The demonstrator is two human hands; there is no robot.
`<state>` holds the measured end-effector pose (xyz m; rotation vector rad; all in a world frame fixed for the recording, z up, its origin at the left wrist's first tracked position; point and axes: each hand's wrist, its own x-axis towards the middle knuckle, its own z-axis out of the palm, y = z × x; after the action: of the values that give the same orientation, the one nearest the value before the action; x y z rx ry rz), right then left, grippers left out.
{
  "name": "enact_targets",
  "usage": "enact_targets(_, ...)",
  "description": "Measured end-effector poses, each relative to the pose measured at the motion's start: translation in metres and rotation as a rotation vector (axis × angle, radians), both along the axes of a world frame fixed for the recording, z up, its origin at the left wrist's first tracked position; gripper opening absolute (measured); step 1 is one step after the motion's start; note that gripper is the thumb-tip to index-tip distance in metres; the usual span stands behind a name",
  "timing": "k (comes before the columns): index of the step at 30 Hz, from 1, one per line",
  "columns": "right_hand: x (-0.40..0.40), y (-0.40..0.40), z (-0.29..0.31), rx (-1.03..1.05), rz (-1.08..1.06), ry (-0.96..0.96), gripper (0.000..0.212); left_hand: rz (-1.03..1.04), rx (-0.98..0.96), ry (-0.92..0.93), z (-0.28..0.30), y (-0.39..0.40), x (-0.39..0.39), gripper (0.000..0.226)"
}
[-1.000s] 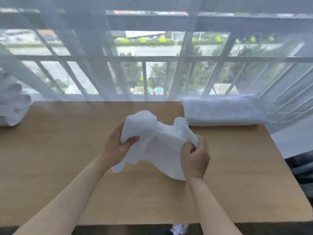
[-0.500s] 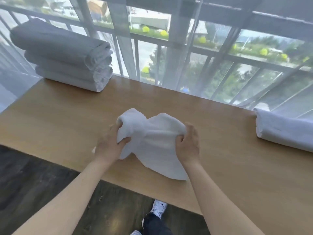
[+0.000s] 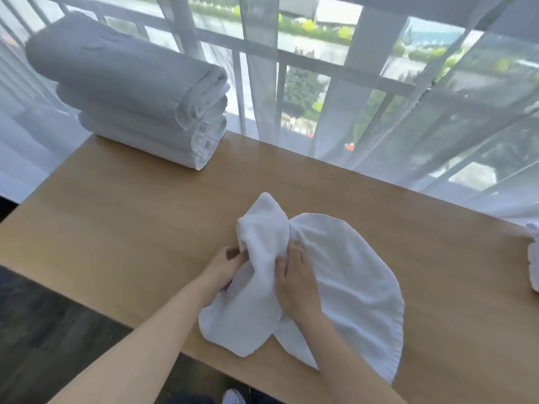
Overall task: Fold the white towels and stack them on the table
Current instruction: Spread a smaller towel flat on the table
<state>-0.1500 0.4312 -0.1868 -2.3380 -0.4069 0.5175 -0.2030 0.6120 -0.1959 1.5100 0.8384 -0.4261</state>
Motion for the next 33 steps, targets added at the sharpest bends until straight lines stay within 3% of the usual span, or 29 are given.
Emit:
enact_targets(4,-0.003,0.023,-0.003,-0.158,-0.024,-0.05,0.063,-0.12,-0.056,-0.069,-0.001,0.006,0.017,0.024)
enact_targets(6,-0.001,0.032,-0.007,-0.311,-0.025,-0.05,0.069,-0.085,-0.086,-0.115,0.0,0.014,0.022,0.036)
enact_targets(8,0.0,0.037,-0.011,-0.348,-0.045,0.011,0.075,-0.019,-0.006,-0.174,-0.003,0.028,0.022,0.044)
enact_targets(11,0.001,0.034,-0.017,-0.407,-0.104,0.042,0.085,0.034,0.096,-0.203,-0.011,0.061,0.021,0.018)
enact_targets(13,-0.002,0.03,-0.02,-0.5,-0.11,0.033,0.08,0.041,0.155,-0.21,-0.01,0.095,0.024,0.016)
enact_targets(18,0.008,0.016,-0.023,-0.607,-0.125,0.064,0.082,0.128,0.0,-0.262,-0.002,0.17,0.044,0.018)
enact_targets(20,0.015,0.024,-0.019,-0.596,-0.219,0.095,0.089,0.19,-0.053,-0.262,-0.002,0.18,0.057,0.02)
enact_targets(23,0.014,0.068,-0.01,-0.474,-0.361,0.054,0.094,0.28,-0.288,-0.209,0.002,0.179,0.073,0.027)
enact_targets(25,0.003,0.104,-0.003,-0.409,-0.339,-0.05,0.088,0.122,-0.367,-0.096,0.001,0.172,0.071,0.035)
enact_targets(27,-0.011,0.136,0.002,-0.356,-0.315,-0.14,0.077,-0.141,-0.348,-0.056,-0.002,0.163,0.061,0.033)
enact_targets(29,-0.019,0.156,0.005,-0.309,-0.309,-0.168,0.067,-0.254,-0.248,-0.135,-0.004,0.158,0.059,0.023)
enact_targets(33,-0.019,0.154,0.01,-0.234,-0.426,-0.195,0.064,0.002,-0.085,-0.276,0.0,0.172,0.072,0.015)
